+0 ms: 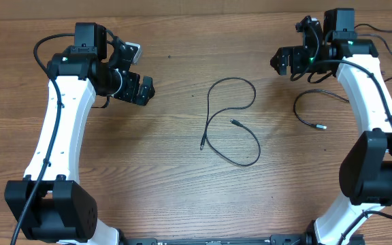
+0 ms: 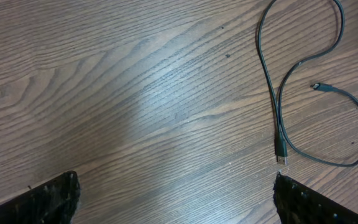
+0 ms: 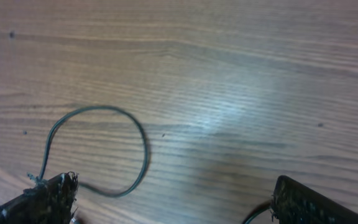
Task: Untangle cables
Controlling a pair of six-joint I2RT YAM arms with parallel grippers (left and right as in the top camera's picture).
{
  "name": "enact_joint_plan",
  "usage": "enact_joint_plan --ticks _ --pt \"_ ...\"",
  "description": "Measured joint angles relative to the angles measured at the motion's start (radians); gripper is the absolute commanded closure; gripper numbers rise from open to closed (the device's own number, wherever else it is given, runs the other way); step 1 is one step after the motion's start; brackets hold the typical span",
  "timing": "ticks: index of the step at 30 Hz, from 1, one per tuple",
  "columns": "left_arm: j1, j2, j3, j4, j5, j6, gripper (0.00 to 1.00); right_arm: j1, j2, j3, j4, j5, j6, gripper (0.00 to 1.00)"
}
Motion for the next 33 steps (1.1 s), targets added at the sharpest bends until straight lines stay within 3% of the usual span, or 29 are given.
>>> enact_joint_plan --ticks 16,33 --pt "0.000 0.000 0.000 0.000 0.000 0.000 0.00 0.224 0.000 0.000 -0.057 0.098 0.001 0.00" --pt "0.000 0.000 0.000 0.000 0.000 0.000 0.00 0.227 0.000 0.000 -0.079 0.110 0.001 0.00"
